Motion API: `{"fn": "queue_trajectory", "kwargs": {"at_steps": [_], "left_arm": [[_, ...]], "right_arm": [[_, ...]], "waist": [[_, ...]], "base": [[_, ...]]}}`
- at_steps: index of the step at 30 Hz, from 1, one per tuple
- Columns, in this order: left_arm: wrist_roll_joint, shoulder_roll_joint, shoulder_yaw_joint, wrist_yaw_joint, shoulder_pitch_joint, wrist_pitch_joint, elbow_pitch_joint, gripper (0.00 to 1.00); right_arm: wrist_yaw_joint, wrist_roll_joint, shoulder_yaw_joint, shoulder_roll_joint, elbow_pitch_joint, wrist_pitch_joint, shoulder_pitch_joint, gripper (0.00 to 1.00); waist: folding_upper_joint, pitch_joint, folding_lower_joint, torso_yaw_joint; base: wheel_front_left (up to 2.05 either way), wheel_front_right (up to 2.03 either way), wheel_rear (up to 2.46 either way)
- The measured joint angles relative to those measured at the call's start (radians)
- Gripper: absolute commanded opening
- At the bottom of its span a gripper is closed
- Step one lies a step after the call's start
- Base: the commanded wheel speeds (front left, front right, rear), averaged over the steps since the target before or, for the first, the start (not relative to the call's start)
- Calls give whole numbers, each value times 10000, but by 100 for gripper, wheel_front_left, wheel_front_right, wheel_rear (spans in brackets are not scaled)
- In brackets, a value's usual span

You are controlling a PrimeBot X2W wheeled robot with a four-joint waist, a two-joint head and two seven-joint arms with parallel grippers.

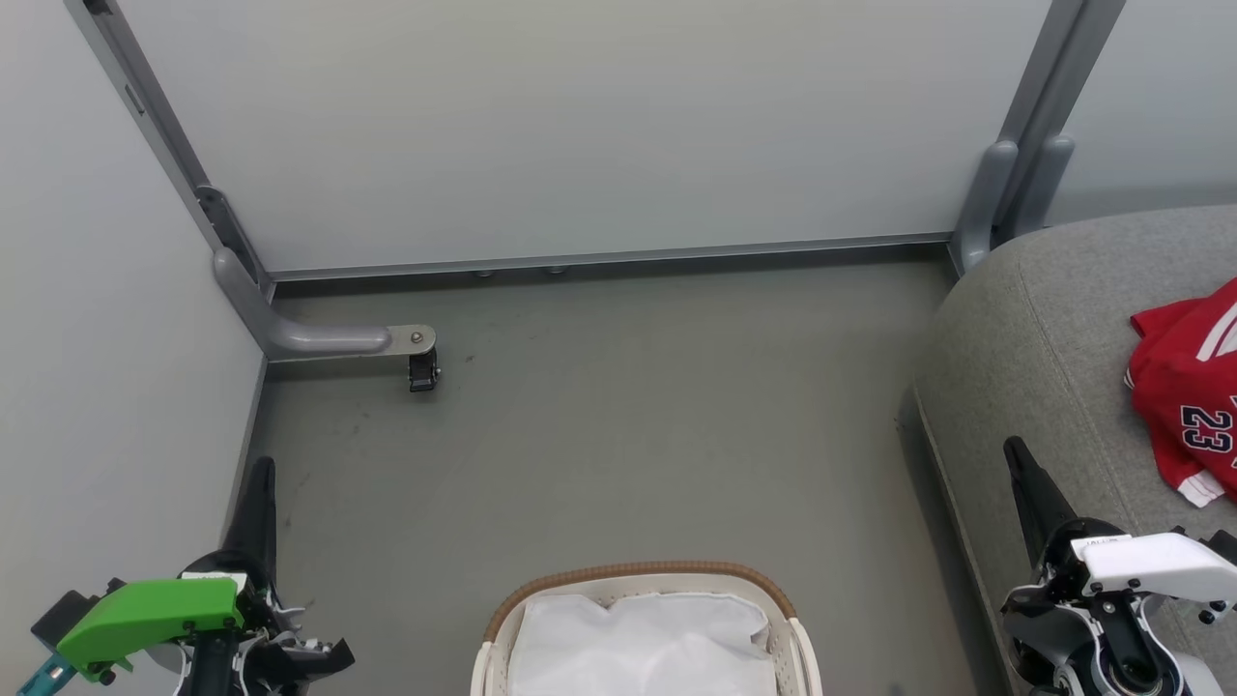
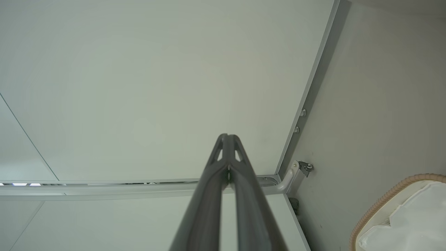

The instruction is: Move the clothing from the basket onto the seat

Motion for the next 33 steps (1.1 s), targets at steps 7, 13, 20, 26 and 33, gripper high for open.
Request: {"fn": "queue_trajectory", "kwargs": {"at_steps": [7, 13, 20, 26, 33], "left_arm": [[-349, 4, 25, -4, -76, 92, -63, 0], [-349, 4, 27, -10, -76, 92, -61, 0], [-349, 4, 27, -10, -76, 92, -61, 0], [-349, 4, 27, -10, -76, 92, -61, 0], [-349, 4, 27, -10, -76, 92, -61, 0]], "right_arm": [[0, 374, -4, -4, -58, 88, -13, 0], [0, 374, -4, -6, -59, 88, -14, 0], [-2, 374, -4, -6, -61, 88, -14, 0], [0, 374, -4, -6, -61, 88, -15, 0], [-2, 374, -4, -6, -61, 88, -15, 0]], "waist": [[0, -12, 0, 14], [0, -12, 0, 14], [0, -12, 0, 14], [0, -12, 0, 14], [0, -12, 0, 14]], "base": [[0, 0, 0], [0, 0, 0], [0, 0, 0], [0, 0, 0], [0, 0, 0]]}}
